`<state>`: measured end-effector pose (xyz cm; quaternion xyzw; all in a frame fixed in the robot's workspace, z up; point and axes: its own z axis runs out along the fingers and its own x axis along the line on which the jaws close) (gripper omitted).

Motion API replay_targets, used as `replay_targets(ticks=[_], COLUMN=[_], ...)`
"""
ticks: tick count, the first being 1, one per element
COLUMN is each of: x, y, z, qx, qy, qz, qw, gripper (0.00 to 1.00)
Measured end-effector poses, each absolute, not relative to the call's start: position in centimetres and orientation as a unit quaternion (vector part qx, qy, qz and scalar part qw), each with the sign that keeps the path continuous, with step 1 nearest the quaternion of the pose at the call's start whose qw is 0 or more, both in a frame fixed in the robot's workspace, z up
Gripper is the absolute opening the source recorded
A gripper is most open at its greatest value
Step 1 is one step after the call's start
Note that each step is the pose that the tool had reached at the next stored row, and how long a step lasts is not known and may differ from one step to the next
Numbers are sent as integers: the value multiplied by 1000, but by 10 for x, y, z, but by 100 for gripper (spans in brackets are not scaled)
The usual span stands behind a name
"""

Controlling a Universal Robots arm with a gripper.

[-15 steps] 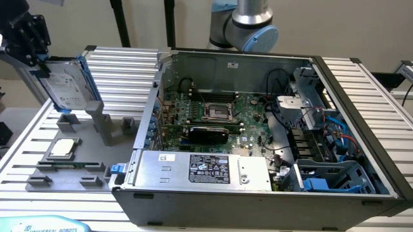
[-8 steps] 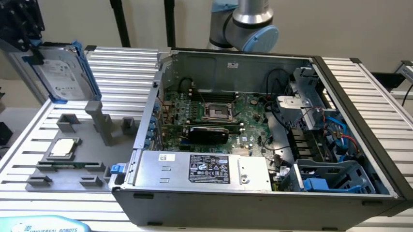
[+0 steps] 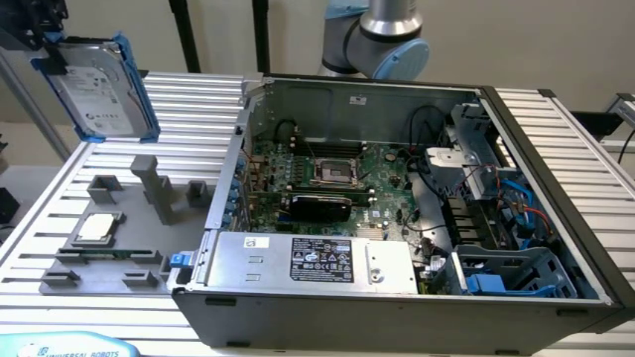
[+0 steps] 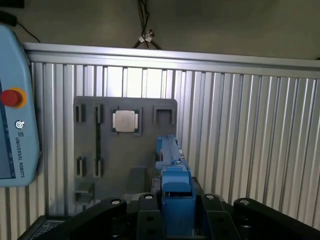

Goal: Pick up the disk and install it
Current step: 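Pick up the disk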

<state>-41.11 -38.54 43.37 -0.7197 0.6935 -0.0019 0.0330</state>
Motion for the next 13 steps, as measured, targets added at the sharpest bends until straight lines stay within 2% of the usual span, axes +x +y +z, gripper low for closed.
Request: replay_targets(ticks=[13], x=[-353], y=[-385], z=[483], qx=[-720], qy=[694], qz=[2], qw=[37], gripper=[33])
